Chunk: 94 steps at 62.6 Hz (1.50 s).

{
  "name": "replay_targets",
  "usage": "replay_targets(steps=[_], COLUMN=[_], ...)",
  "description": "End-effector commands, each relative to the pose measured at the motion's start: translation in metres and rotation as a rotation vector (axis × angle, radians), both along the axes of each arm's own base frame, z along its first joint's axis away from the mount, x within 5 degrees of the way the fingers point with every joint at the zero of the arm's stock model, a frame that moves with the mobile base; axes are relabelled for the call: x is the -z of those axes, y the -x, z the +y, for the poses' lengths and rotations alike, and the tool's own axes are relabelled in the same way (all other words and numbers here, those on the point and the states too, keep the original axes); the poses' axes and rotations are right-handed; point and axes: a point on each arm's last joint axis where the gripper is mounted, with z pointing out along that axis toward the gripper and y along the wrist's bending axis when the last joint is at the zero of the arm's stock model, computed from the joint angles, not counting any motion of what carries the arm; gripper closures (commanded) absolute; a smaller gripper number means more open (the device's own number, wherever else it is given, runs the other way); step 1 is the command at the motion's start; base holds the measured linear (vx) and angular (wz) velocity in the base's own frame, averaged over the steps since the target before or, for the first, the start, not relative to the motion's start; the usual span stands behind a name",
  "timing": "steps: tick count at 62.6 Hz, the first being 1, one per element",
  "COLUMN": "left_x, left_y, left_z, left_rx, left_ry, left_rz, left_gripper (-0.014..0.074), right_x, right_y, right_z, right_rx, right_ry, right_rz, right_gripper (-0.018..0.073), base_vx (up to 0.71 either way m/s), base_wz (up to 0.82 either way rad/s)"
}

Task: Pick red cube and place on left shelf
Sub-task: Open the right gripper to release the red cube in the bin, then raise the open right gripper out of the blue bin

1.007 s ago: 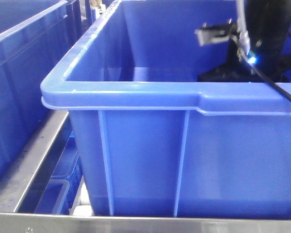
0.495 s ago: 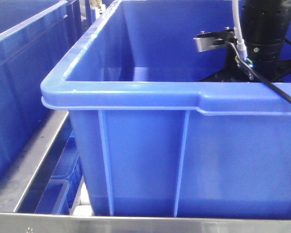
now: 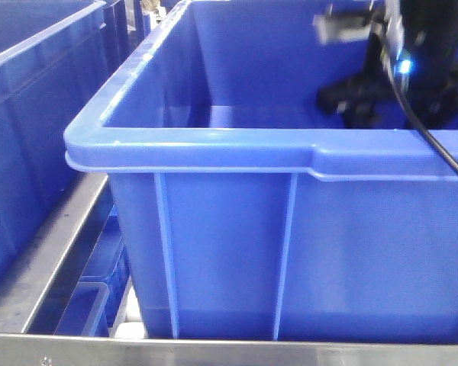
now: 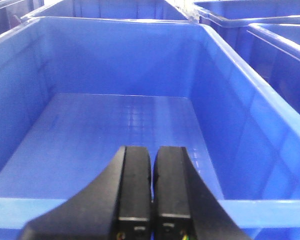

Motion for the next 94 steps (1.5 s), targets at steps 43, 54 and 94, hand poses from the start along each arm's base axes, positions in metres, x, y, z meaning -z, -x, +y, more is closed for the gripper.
replay_targets(steps=[43, 54, 94], left_x=[0.001, 0.001, 0.001], left_y=[0.000, 0.000, 0.000], left_z=[0.000, 0.000, 0.000], left_rx=[-0.001, -0.001, -0.001], left_ry=[0.012, 0.012, 0.012], left_rz=[-0.056, -0.056, -0.056], left_gripper=[0.0495, 0.0495, 0.0495], right_x=[-0.089, -0.074, -0.057], right_y=[0.183, 0.222, 0.266], right_z=[-0.076, -0.092, -0.109], right_rx=[-0.087, -0.101, -0.090], right_ry=[-0.204, -0.219, -0.260], right_rz=[-0.732, -0.849, -0.974], right_gripper=[0.0517, 0.0514, 0.0514], base_vx=[0.00, 0.00, 0.00], base_wz=[-0.02, 0.00, 0.00])
